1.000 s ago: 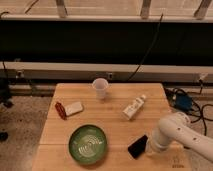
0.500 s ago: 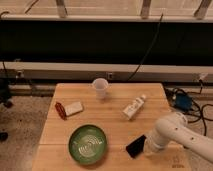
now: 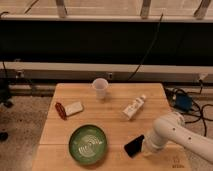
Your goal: Push the eraser across the table
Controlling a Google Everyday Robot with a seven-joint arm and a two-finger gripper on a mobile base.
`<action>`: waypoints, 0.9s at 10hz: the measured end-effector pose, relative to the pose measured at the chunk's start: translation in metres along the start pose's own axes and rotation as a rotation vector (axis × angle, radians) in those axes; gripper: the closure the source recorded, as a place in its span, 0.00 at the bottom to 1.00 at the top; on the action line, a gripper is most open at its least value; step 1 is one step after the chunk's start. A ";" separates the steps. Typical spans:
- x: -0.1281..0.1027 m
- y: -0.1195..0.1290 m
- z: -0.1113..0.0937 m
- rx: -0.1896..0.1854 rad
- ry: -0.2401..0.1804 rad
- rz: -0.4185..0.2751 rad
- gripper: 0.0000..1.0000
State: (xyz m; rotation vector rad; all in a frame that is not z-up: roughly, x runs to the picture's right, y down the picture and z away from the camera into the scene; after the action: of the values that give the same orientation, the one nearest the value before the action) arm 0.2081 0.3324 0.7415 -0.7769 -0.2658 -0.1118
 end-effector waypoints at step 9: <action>-0.015 -0.007 0.003 0.002 0.009 -0.053 0.98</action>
State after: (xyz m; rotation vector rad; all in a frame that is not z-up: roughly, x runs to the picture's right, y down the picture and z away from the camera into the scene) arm 0.1916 0.3296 0.7434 -0.7674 -0.2782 -0.1649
